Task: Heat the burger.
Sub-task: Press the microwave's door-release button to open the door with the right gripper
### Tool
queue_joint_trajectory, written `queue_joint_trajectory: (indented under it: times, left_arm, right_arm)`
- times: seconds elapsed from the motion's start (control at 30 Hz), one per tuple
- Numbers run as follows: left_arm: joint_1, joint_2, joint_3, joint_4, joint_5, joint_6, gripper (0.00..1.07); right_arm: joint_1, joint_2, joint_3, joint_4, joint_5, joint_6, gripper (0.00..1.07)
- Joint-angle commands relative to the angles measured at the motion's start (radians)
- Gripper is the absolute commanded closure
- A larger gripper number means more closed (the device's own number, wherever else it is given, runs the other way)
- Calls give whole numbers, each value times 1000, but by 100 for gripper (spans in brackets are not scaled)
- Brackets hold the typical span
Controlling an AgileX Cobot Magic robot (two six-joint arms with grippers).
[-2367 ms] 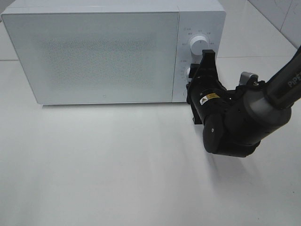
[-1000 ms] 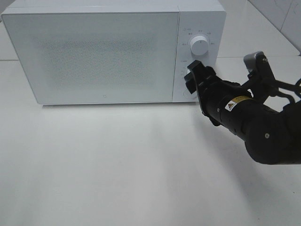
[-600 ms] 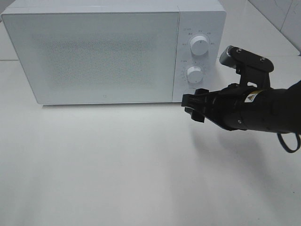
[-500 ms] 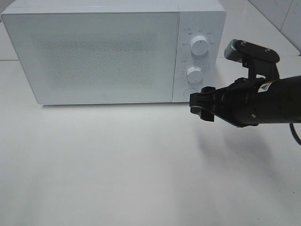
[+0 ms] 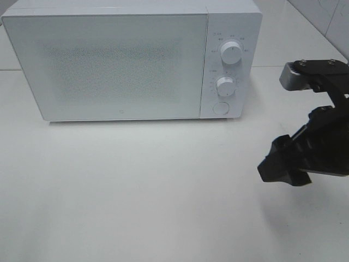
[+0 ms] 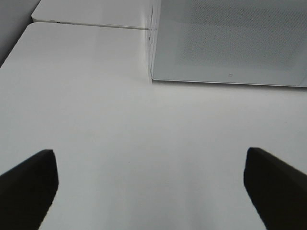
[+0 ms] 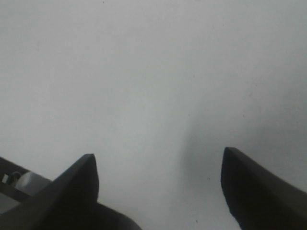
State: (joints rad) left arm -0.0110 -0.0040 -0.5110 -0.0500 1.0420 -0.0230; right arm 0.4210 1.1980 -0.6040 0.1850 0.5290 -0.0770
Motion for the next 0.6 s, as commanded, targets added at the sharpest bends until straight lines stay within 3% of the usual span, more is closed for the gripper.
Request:
queue_joint_trajectory:
  times: [0.03, 0.37, 0.6]
  left_arm:
    - [4, -22, 5, -5, -7, -1, 9]
    - [4, -22, 5, -5, -7, -1, 9]
    - [4, -22, 5, -5, -7, -1, 9]
  right_arm:
    - [-4, -90, -6, -55, 151, 21, 38]
    - [-4, -295, -6, -58, 331, 21, 38]
    - [-5, -566, -5, -57, 408, 24, 38]
